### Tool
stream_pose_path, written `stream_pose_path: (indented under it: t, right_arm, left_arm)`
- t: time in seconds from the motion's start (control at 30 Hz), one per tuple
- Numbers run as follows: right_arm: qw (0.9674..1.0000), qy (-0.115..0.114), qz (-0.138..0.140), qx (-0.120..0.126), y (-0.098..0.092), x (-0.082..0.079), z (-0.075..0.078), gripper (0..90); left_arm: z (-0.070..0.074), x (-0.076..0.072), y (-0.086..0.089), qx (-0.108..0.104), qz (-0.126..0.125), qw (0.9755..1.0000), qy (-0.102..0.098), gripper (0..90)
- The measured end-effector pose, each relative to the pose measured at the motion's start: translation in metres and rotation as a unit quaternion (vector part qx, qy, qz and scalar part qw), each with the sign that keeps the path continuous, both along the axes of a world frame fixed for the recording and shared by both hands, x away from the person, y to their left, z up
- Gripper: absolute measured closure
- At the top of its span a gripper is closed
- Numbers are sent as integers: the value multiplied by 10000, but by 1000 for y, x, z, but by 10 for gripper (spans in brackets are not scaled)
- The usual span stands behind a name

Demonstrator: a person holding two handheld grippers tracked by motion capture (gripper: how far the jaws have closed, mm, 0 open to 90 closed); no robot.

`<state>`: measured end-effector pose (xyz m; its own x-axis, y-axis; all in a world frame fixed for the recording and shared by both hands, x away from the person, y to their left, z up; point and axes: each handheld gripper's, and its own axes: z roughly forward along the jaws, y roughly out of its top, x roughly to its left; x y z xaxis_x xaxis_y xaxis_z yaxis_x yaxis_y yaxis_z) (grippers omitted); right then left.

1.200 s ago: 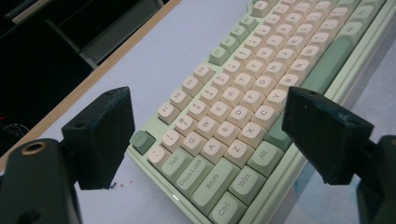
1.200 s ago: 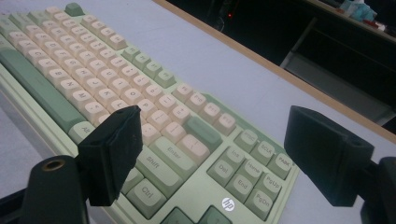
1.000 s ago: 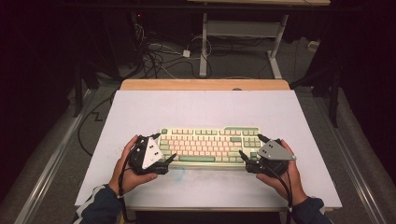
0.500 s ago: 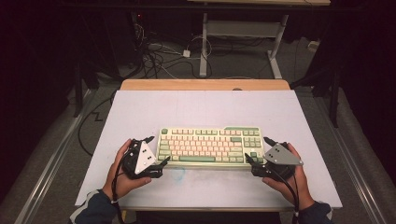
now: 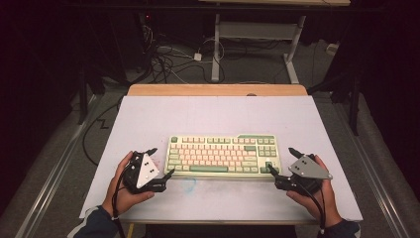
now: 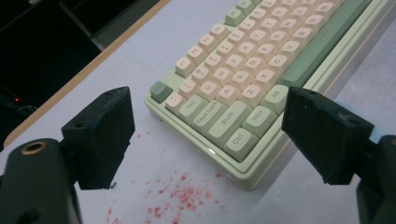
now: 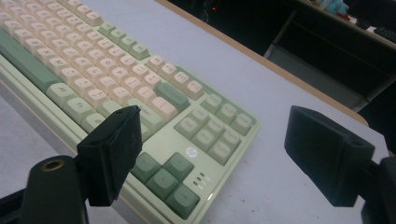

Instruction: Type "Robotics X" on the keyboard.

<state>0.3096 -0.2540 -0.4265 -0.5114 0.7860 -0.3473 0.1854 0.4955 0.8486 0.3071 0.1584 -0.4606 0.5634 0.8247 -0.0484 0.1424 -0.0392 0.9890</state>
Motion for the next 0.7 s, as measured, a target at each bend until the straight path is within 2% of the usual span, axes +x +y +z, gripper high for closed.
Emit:
stream_pose_path:
  t: [0.47, 0.5, 0.7]
  right_arm:
    - [9996, 80, -262, 79, -25, -3, -9, 198]
    - [9995, 87, -279, 80, -28, -3, -10, 198]
    - [9988, 159, -434, 159, -43, -3, -17, 198]
  left_arm:
    - [-11, -4, 18, -25, 134, 9998, 129, 159]
    - [-13, -4, 20, 28, 139, 9998, 134, 159]
    - [-23, -3, 29, 16, 255, 9991, 324, 160]
